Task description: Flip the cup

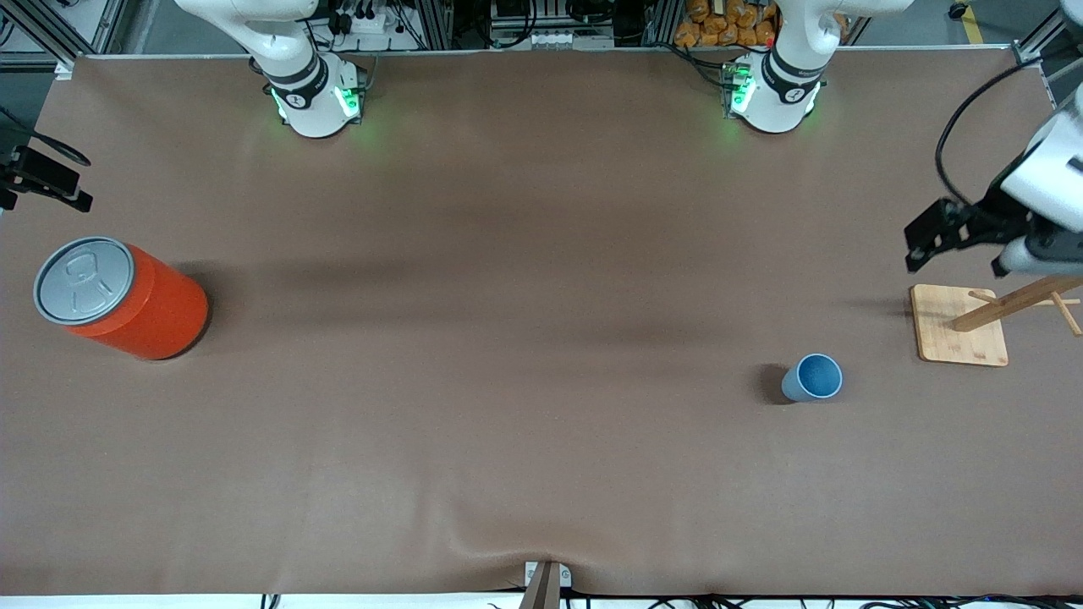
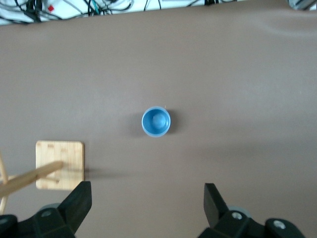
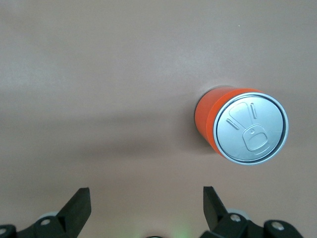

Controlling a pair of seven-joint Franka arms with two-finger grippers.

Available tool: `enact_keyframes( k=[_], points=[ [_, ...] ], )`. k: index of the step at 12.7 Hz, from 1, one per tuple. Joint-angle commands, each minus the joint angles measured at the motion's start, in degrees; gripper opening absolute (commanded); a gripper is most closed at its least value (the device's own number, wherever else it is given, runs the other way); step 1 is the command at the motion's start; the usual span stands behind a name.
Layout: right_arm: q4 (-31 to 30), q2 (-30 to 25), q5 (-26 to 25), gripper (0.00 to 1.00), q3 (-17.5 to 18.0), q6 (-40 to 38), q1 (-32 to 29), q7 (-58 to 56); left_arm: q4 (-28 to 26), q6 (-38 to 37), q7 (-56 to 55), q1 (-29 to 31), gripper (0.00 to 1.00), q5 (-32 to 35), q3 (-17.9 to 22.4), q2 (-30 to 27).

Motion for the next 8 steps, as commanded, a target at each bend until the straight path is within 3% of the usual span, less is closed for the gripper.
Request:
enact_keyframes(
  k=[1,2,5,8],
  points=[
    [1.21,0.49,0.26,1.00,0.56,-0.65,-0.89,-0.19,-11.55,-0.29,-0.50,5.49,1.00,-3.31,-4.77,-9.44],
    [1.21,0.49,0.26,1.00,0.47,-0.56,-0.89,-0.19,-13.24,-0.37,-0.95,9.18,1.00,-5.15,-7.76,-10.94],
    [1.12,0.49,0.35,1.00,0.47,-0.56,-0.71,-0.19,-16.24,-1.25,-2.36,9.21,1.00,-5.08,-8.41,-15.16],
    [1.12,0.49,0.26,1.00,0.47,-0.73,-0.71,-0.19,-14.50,-1.78,-1.66,9.65,1.00,-4.47,-8.84,-14.74]
  ],
)
